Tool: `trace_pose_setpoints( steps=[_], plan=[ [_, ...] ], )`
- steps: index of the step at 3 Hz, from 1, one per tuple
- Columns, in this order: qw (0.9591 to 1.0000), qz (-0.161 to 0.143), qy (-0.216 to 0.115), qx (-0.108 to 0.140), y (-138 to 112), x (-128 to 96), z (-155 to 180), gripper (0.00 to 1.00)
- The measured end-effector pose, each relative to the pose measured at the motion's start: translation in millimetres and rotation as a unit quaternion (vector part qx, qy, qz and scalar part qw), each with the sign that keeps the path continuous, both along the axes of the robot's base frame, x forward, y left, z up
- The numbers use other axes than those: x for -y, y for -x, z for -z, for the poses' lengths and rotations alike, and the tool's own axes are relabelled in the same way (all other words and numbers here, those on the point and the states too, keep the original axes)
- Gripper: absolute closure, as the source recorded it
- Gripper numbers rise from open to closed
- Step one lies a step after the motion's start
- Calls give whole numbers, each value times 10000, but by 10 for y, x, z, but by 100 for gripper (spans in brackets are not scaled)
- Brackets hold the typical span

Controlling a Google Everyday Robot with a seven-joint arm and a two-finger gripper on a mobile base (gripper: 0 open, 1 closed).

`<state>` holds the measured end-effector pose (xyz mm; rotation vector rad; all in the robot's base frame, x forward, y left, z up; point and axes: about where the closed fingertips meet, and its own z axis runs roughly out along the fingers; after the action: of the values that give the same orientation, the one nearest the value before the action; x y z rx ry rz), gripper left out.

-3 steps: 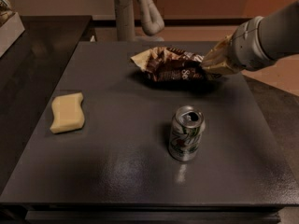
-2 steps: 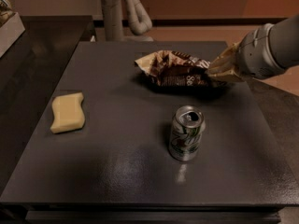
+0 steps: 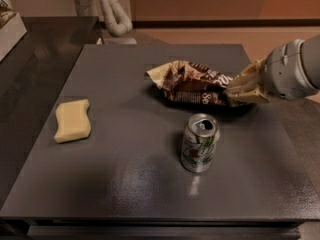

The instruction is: Move brown chip bag near 7up can

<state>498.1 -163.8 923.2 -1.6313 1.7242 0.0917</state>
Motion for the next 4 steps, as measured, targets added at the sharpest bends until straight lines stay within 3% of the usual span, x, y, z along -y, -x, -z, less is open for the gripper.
trace_pose_setpoints(
  steps=[2, 3, 4],
  plan=[
    [10000, 11, -41, -82, 254, 78, 3, 100],
    [9999, 117, -11, -122, 360, 131, 4, 82],
    [9997, 163, 35, -166, 434, 151, 19, 51]
  ],
)
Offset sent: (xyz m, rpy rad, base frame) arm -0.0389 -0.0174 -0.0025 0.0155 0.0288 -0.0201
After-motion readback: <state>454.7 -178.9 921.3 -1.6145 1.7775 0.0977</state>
